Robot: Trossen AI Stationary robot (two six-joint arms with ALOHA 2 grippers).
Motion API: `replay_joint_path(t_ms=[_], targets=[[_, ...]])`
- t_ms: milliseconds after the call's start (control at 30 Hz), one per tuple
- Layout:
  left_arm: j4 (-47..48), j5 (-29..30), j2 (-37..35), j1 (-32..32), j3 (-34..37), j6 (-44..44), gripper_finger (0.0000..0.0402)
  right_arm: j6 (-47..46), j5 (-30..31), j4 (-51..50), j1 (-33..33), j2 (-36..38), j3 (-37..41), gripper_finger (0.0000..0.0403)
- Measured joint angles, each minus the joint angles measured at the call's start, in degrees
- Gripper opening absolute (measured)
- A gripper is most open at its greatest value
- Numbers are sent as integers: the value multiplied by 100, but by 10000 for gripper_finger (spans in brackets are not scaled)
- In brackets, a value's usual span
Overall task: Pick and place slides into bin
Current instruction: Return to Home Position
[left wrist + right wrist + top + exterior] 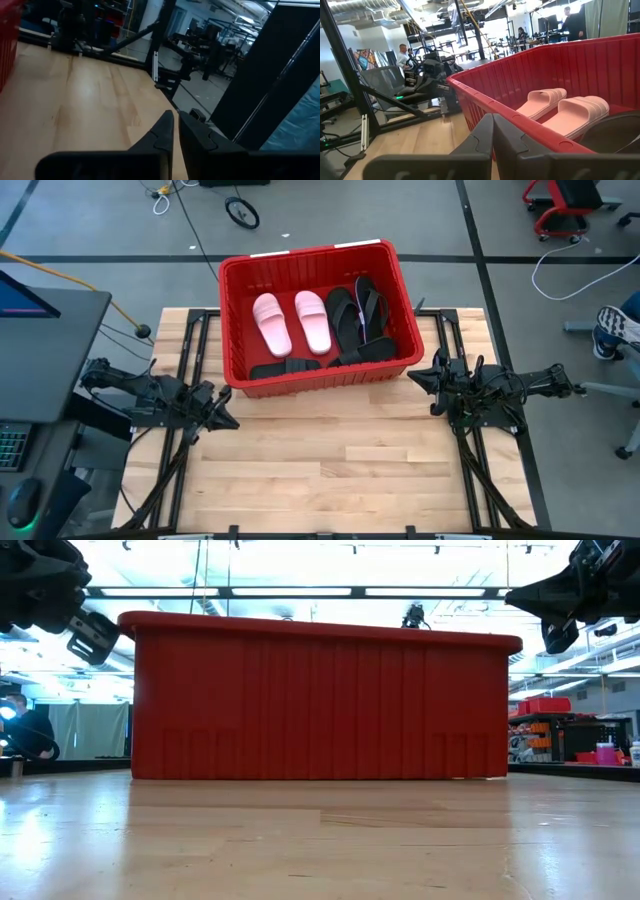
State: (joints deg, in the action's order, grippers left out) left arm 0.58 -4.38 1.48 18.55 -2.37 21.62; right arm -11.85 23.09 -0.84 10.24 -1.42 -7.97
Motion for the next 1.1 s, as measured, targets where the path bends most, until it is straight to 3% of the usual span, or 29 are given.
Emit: replay_joint_path(t_ms=[1100], targets=[[17, -9, 0, 0, 0, 19, 24, -1, -2, 0, 2, -1, 0, 14]])
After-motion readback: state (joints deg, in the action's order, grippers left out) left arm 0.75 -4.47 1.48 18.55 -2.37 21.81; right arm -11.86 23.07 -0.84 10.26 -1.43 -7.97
